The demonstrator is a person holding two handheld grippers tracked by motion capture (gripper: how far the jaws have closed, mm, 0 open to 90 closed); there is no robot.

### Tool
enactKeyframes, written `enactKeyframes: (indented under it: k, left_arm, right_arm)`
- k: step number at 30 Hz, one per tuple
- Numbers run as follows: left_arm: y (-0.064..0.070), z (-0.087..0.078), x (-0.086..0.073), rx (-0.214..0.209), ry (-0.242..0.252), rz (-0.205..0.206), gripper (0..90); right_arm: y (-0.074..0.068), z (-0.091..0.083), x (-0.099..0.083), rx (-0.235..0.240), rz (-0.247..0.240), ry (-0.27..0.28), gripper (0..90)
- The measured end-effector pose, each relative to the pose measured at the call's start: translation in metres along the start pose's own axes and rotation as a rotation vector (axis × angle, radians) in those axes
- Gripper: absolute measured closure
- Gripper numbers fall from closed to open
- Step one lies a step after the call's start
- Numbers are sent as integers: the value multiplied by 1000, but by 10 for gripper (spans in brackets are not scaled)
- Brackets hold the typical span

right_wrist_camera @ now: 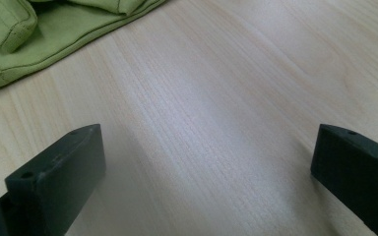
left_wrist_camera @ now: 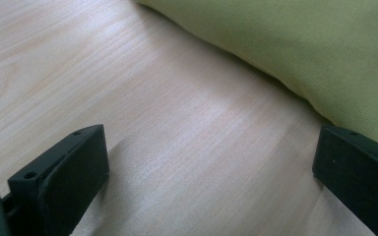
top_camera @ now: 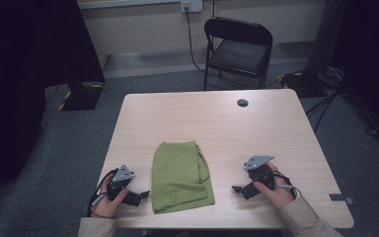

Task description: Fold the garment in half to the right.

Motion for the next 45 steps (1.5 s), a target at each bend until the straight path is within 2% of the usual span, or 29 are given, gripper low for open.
enactKeyframes:
  k: [12, 45]
  left_arm:
    - [0, 0, 0, 1, 0, -1, 0]
    - [0, 0, 0, 4, -1, -5, 0]
  right_arm:
    - [1, -1, -1, -2, 2, 0, 0]
    - [16, -11, -19, -30, 50, -1, 0]
Point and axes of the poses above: each handheld gripper's, and its own axes: z roughly forward along the jaws, x roughly out of its top, y roughly to its right, the point moved 5 cm from there along z, roughly forward along the jaws, and after that the axes turned 14 degrees about -y, right-handed, at the moved point
